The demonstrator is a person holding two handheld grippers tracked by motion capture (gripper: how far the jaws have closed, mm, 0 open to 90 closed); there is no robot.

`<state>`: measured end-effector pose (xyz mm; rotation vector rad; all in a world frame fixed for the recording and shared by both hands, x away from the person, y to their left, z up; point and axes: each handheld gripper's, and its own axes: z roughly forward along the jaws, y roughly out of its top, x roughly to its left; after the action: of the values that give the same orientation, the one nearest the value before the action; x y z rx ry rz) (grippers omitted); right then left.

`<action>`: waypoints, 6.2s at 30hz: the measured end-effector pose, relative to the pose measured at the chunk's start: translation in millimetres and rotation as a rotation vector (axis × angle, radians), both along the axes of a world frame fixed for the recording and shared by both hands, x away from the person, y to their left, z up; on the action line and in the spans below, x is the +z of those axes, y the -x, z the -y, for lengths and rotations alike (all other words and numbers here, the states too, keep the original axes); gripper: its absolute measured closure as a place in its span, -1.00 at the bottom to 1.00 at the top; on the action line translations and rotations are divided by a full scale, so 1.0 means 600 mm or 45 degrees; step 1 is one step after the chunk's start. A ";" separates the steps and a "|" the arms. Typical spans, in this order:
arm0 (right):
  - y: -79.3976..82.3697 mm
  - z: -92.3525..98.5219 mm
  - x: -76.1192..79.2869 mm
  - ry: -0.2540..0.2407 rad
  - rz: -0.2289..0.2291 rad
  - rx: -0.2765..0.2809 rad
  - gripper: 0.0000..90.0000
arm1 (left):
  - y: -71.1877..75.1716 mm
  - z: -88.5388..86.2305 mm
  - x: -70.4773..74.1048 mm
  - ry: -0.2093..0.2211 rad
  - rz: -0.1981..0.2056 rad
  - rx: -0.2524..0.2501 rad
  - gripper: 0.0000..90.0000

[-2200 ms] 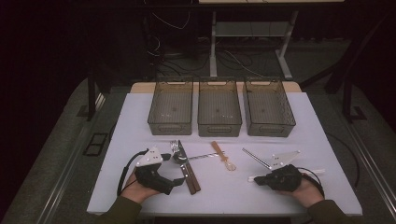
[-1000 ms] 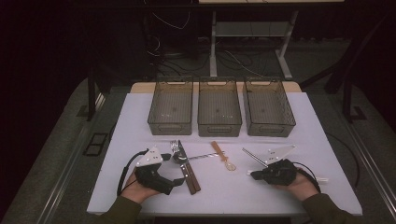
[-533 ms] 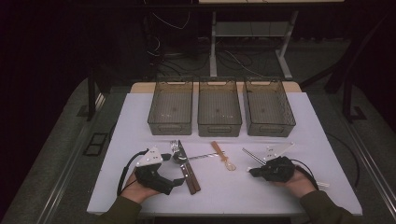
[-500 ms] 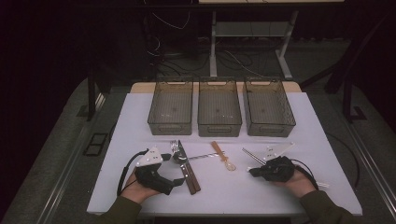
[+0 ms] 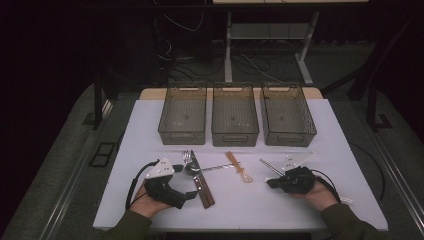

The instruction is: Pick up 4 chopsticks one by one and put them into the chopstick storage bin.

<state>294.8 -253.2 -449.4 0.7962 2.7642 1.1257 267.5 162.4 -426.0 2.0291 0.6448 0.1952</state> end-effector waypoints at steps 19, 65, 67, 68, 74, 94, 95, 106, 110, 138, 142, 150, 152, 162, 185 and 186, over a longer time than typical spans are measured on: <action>-0.011 -0.005 0.001 0.016 0.004 -0.051 1.00 | 0.000 0.001 0.000 -0.008 -0.002 -0.008 -1.00; 0.074 0.091 0.034 0.058 0.061 -0.147 0.55 | 0.001 0.001 0.002 -0.006 0.000 -0.019 -1.00; 0.075 0.097 0.030 0.083 0.068 -0.154 0.58 | 0.001 0.001 0.001 -0.007 -0.001 -0.019 -1.00; 0.075 0.097 0.030 0.083 0.068 -0.154 0.58 | 0.001 0.001 0.001 -0.007 -0.001 -0.019 -1.00; 0.071 0.097 0.020 0.125 0.060 -0.150 0.63 | 0.000 0.001 0.001 -0.006 0.003 -0.024 -1.00; 0.048 0.069 0.014 0.171 0.041 -0.168 0.72 | 0.000 0.004 0.000 -0.007 -0.001 -0.026 -1.00; 0.045 0.065 0.014 0.171 0.043 -0.169 0.72 | 0.000 0.004 0.000 -0.007 -0.001 -0.026 -1.00; 0.014 0.030 0.013 0.160 0.025 -0.223 0.72 | 0.000 0.005 0.000 -0.011 -0.004 -0.028 -1.00; 0.007 0.026 0.013 0.150 0.017 -0.229 0.72 | 0.000 0.006 -0.001 -0.007 -0.005 -0.026 -1.00; 0.051 0.139 0.045 0.133 -0.027 -0.366 0.61 | 0.001 0.001 0.001 -0.003 0.001 -0.028 -1.00; 0.051 0.142 0.041 0.155 -0.056 -0.363 0.66 | 0.000 0.001 0.001 -0.006 0.004 -0.033 -1.00; 0.047 0.140 0.033 0.191 -0.079 -0.326 0.73 | 0.000 0.002 0.001 -0.009 0.003 -0.038 -1.00; 0.046 0.140 0.032 0.199 -0.079 -0.321 0.75 | 0.001 0.002 0.001 -0.002 -0.003 -0.033 -1.00; 0.043 0.139 0.029 0.222 -0.078 -0.302 0.79 | 0.001 0.002 0.001 -0.002 -0.003 -0.033 -1.00; 0.008 0.103 0.042 0.488 -0.191 -0.216 0.84 | 0.002 0.006 0.000 -0.001 0.001 -0.042 -1.00; 0.005 0.101 0.042 0.506 -0.203 -0.210 0.84 | 0.001 0.007 0.000 -0.002 0.001 -0.042 -1.00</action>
<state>291.6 -313.5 -423.9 1.0683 2.8389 0.4794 266.6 158.5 -426.0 2.0398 0.6103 0.1771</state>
